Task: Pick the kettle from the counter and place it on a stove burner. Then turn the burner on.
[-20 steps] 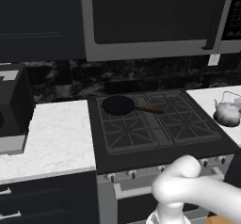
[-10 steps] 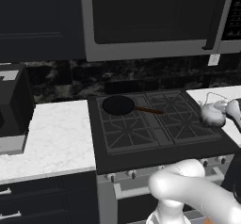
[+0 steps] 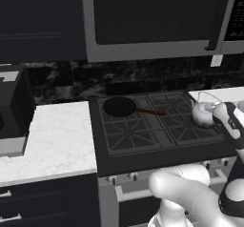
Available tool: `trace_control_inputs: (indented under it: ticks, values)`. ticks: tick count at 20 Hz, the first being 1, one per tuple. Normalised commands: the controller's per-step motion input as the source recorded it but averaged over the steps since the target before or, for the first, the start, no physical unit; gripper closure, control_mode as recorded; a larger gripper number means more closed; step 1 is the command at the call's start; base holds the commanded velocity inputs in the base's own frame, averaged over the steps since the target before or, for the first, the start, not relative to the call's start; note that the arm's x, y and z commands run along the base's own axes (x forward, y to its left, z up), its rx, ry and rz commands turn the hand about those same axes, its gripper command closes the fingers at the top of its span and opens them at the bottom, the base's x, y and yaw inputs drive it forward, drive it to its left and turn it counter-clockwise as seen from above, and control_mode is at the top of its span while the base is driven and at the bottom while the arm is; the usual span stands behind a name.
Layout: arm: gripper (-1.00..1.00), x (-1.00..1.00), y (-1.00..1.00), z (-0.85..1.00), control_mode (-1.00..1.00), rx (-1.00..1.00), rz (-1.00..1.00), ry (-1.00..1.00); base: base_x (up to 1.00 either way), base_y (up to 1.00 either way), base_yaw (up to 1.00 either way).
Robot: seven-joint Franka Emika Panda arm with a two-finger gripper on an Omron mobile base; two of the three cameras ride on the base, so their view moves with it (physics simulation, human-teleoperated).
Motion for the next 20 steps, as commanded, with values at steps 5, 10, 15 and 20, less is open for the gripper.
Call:
trace_control_inputs:
  ticks: [5,10,15,20]
  values:
    - [1.00,0.00,0.24,0.01,-1.00,0.00,0.04,-0.03,0.00,0.00,0.00]
    - [1.00,0.00,0.07,0.04,-1.00,0.00,0.02,0.00,0.00,0.00,0.00]
    - [1.00,0.00,-0.09,0.08,-1.00,0.00,0.00,0.00,0.00,0.00,0.00]
    - [1.00,0.02,-0.16,0.03,-1.00,0.00,0.00,0.00,0.00,0.00,0.00]
